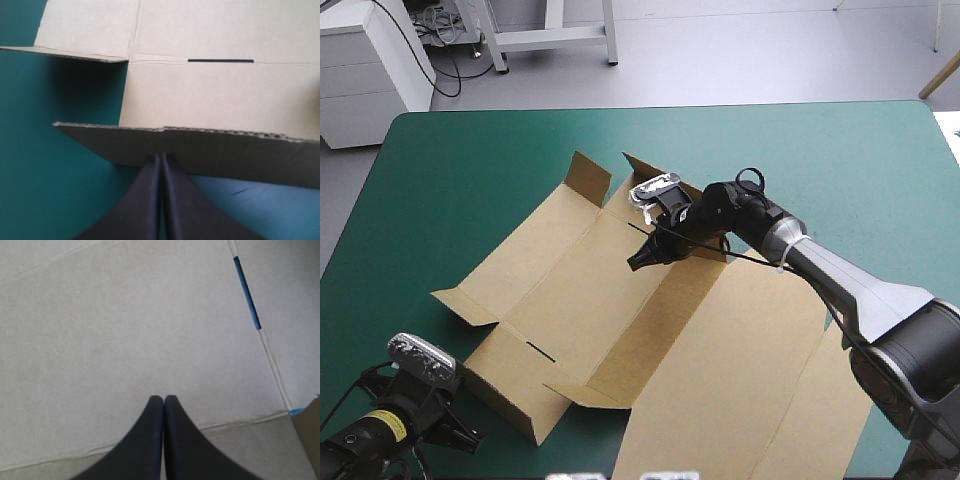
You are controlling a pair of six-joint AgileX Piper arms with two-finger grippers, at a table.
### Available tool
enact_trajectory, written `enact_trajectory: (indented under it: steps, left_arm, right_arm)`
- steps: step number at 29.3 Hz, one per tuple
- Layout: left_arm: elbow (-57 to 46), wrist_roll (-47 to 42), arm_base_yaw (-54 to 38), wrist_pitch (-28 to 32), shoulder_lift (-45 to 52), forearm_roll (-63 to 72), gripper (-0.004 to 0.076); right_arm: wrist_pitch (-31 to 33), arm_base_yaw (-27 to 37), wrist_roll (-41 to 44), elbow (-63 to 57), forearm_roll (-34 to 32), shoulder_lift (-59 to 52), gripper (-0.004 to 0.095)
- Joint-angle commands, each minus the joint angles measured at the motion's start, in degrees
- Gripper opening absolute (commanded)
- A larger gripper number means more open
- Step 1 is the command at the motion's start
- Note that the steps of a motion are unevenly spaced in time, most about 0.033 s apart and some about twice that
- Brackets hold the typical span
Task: Fold the box
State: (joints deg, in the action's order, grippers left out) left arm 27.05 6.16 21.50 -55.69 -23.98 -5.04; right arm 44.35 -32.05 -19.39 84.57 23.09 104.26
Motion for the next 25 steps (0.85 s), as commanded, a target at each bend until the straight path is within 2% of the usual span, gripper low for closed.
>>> enact_trajectory:
  steps: [1,21,25]
  left_arm:
    - [1.7,-0.1,0.1,3.0,-0.5,0.3,-0.0010]
    - [1.7,-0.1,0.1,3.0,-0.5,0.3,-0.0010]
    - [1.7,-0.1,0.1,3.0,-0.5,0.3,-0.0010]
  right_arm:
    - [-1.4,0.1,-0.2,1.7,1.0,-2.8,-0.0019]
    - [0.6,0.1,3.0,1.9,-0.3,-2.9,-0.0017]
    - [3.8,0.2,3.7,3.0,-0.5,-3.0,-0.0018]
